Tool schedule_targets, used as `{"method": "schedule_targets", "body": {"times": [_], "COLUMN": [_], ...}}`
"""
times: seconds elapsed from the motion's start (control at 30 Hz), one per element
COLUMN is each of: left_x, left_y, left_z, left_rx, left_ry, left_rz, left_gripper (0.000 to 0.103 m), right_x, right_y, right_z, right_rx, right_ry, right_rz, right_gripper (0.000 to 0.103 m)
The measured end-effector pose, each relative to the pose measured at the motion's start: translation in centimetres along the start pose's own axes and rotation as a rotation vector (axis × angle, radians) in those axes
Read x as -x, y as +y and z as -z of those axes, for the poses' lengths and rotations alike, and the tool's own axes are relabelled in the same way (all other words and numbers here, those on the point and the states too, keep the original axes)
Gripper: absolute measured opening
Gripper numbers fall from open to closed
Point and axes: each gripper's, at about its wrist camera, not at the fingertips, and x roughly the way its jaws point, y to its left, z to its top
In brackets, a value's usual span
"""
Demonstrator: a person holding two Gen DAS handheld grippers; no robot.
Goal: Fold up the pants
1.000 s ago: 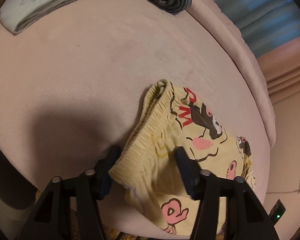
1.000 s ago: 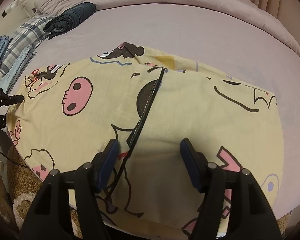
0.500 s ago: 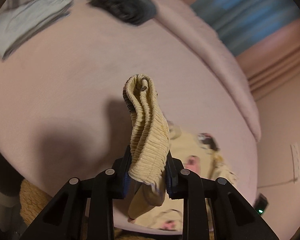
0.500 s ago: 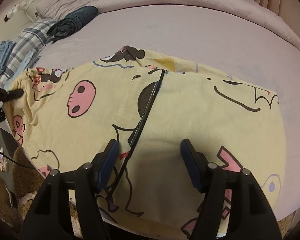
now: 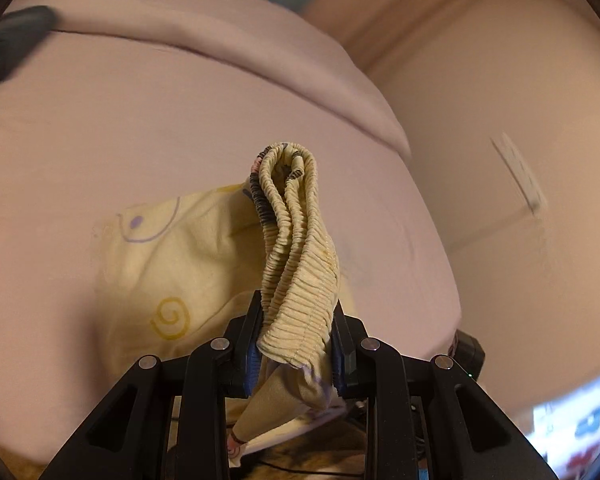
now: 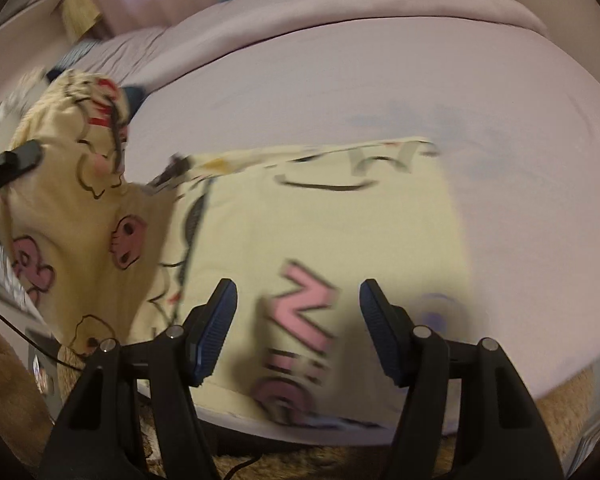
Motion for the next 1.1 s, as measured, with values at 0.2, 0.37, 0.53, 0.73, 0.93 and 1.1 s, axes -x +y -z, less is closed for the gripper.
{"method": "schedule_targets", "body": {"times": [0.2, 0.37, 0.53, 0.73, 0.93, 1.1], "left_x": [-9.2, -13.4, -10.7, -5.1, -1.6, -1.9], "left_y": [-3.2, -3.9, -3.9, 0.3, 5.6, 8.6], "left_z": [0.7, 2.5, 2.0, 2.4, 4.3, 7.1], "left_rx": [-0.070, -0.148, -0.138, -0.099, -0.013, 0.083], "left_ry": [0.183, 0.372, 0.321, 0.182, 0.110, 0.169], "left_rz": [-0.004, 0.060, 0.075, -0.105, -0.338, -0.361], "left_gripper": [0.026, 0.042, 0.053, 0.054, 0.054, 0.054], "right_x": [1.3, 2.0, 2.8, 3.1, 2.8, 0.5], "right_y": [-4.0, -6.0, -7.0, -6.1, -3.4, -2.0], "right_z": [0.9, 1.6, 1.5, 0.6, -1.4, -2.4], "right_rx": [-0.105, -0.158, -0.179, -0.136, -0.028, 0.034], "right_ry": [-0.003, 0.003, -0.014, -0.036, -0.073, -0.060], "right_rz": [0.061, 0.102, 0.111, 0.076, 0.065, 0.055], "right_gripper": [0.064, 0.065, 0.066, 0.066, 0.066, 0.043]}}
